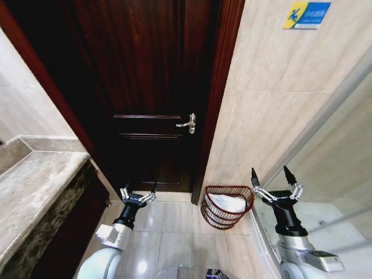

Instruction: Discard the used towel into the hamper.

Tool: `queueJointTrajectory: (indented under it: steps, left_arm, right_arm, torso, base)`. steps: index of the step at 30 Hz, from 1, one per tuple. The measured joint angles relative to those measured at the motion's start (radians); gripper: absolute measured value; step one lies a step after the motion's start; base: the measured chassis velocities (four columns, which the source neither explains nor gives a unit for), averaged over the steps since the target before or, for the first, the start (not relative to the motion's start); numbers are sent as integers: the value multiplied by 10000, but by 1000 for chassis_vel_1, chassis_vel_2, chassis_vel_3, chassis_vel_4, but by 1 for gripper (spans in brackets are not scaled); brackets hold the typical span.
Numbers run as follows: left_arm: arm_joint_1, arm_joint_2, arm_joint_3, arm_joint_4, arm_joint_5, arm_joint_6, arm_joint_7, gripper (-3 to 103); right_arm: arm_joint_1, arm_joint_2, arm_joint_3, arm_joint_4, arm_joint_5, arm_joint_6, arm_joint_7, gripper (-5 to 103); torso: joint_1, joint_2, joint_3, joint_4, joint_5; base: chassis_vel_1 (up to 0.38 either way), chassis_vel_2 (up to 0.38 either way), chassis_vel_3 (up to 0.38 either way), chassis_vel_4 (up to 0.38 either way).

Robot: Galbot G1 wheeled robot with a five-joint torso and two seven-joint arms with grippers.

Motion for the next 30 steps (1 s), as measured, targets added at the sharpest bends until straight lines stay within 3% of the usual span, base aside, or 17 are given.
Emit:
queueJointTrajectory:
  steps: [24,30]
  left_arm:
    - [0,0,0,0,0,0,0,100]
    - [6,0,-1,-1,0,0,-1,100]
  right_arm:
    - [32,55,-91,-107,-12,98,-238,100]
    - [107,61,-78,-200,-51,450,-263,100]
  torso:
    - [0,-2,0,1,0]
    - [-12,6,-6,2,-6]
  base:
    - [191,-199,-191,194]
    - [175,-149,-199,185]
